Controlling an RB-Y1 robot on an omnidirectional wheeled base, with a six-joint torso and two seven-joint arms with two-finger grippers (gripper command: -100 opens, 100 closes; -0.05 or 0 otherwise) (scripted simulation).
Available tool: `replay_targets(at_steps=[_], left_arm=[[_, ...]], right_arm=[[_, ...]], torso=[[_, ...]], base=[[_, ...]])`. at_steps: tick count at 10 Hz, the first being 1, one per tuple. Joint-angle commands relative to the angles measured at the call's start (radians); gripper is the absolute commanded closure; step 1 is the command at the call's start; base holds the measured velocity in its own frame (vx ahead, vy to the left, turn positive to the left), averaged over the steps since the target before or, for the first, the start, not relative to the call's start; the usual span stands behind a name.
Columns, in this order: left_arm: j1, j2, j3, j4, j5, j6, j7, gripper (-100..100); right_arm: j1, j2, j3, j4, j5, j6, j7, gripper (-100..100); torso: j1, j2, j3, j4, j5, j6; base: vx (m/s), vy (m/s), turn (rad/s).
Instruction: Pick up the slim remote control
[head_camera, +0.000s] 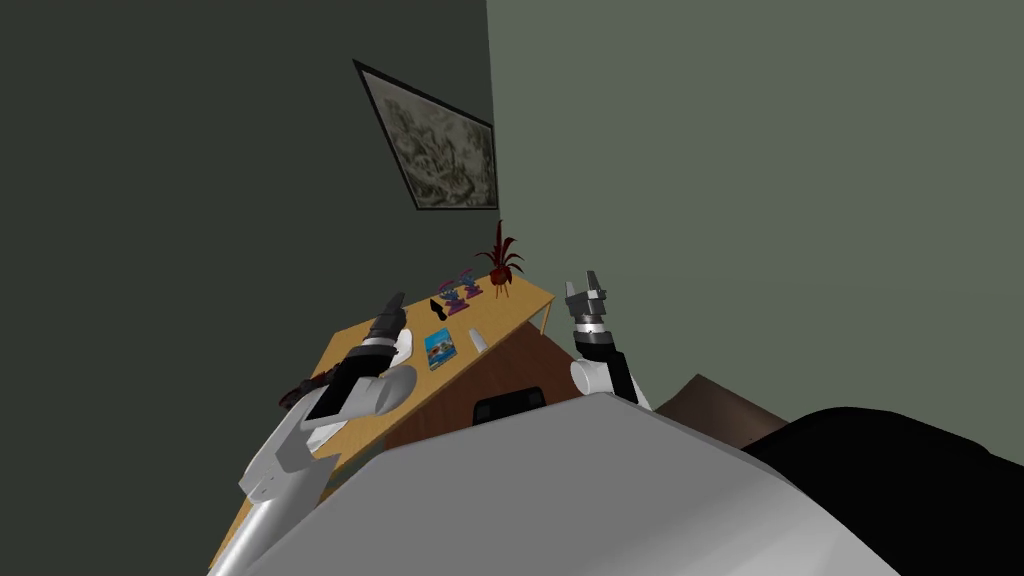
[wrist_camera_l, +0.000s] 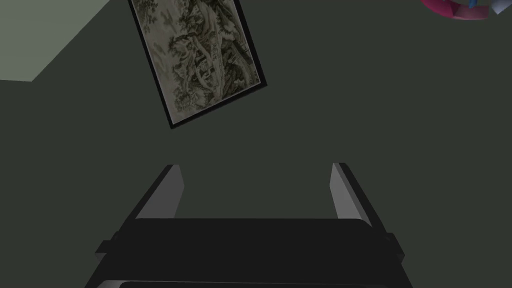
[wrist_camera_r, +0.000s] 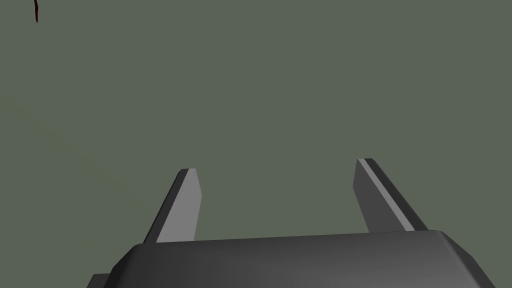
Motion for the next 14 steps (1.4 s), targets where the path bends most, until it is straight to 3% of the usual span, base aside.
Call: replay_targets(at_steps=[1,2,4,6,9,12,13,14], left_arm=[[0.008,0.04,0.016,0.016,0.003,0.046,0.008,-100],[0.008,0.04,0.016,0.016,0.003,0.046,0.008,-100],[0.026,0.103,0.041,0.044,0.006,0.113,0.019,-100],[0.026,0.106,0.041,0.044,0.006,0.116,0.019,-100],[0.046,0.17,0.064,0.074,0.01,0.187,0.03,-100],[0.046,0.17,0.064,0.074,0.01,0.187,0.03,-100],[0.056,0.2,0.073,0.09,0.013,0.223,0.035,-100],[0.056,0.2,0.073,0.09,0.013,0.223,0.035,-100]], right_arm=[[0.0,0.0,0.0,0.0,0.0,0.0,0.0,0],[0.0,0.0,0.0,0.0,0.0,0.0,0.0,0],[0.0,0.0,0.0,0.0,0.0,0.0,0.0,0],[0.0,0.0,0.0,0.0,0.0,0.0,0.0,0],[0.0,0.0,0.0,0.0,0.0,0.0,0.0,0],[0.0,0.0,0.0,0.0,0.0,0.0,0.0,0],[0.0,0.0,0.0,0.0,0.0,0.0,0.0,0],[0.0,0.0,0.0,0.0,0.0,0.0,0.0,0]], torso=[[0.0,0.0,0.0,0.0,0.0,0.0],[-0.001,0.0,0.0,0.0,0.0,0.0],[0.001,0.0,0.0,0.0,0.0,0.001],[-0.001,0.0,0.0,0.0,0.0,0.0],[0.0,0.001,0.0,0.0,0.0,0.0],[-0.001,0.0,0.0,0.0,0.0,-0.001],[-0.001,0.0,0.0,0.0,0.0,0.0],[-0.001,0.0,0.0,0.0,0.0,0.0]], base=[[0.005,0.009,-0.136],[-0.004,0.019,-0.106],[-0.016,0.042,-0.188],[-0.001,0.005,-0.072],[-0.01,0.021,-0.156],[-0.007,0.01,-0.04],[-0.003,0.005,-0.138],[-0.015,0.018,-0.217]])
